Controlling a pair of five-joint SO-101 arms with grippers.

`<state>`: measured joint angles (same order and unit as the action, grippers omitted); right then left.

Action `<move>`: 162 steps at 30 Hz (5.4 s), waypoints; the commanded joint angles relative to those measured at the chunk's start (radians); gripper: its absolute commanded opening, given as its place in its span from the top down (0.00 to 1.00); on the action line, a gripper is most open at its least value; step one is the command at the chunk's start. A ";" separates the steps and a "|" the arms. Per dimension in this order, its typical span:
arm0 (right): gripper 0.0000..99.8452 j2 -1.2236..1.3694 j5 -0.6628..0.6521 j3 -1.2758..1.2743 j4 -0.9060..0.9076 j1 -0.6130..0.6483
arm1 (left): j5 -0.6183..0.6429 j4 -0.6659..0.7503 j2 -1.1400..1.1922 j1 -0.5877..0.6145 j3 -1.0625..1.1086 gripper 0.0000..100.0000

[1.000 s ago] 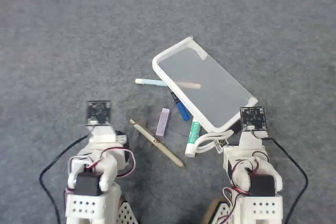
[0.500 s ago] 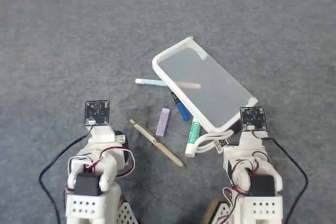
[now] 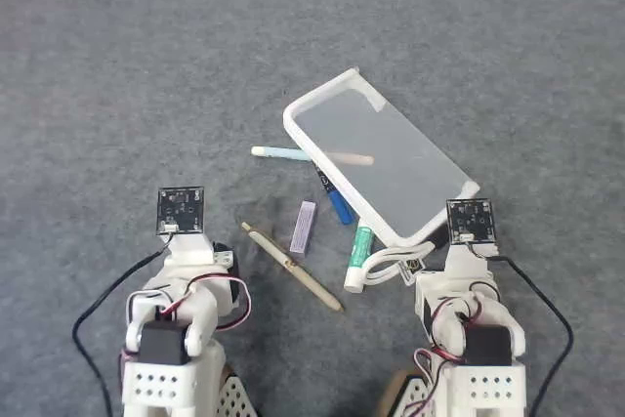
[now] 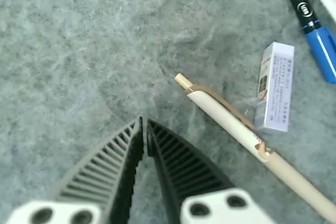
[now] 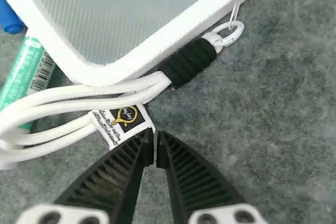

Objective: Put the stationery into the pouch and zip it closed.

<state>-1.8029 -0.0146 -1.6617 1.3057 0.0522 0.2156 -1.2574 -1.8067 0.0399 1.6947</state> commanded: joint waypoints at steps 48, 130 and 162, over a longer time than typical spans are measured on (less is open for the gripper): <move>0.99 -0.012 0.002 -0.021 0.004 -0.012 | -0.011 -0.005 -0.017 0.008 -0.010 0.99; 0.89 1.291 0.459 0.640 -0.464 0.028 | -0.423 0.080 -0.017 0.052 -0.041 0.99; 0.99 1.445 0.387 0.878 -0.351 -0.096 | -0.423 0.080 -0.017 0.058 -0.041 0.99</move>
<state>-0.2056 0.3951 -0.8316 0.9145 -0.0338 -0.2110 -1.2083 -1.8067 0.0921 1.6655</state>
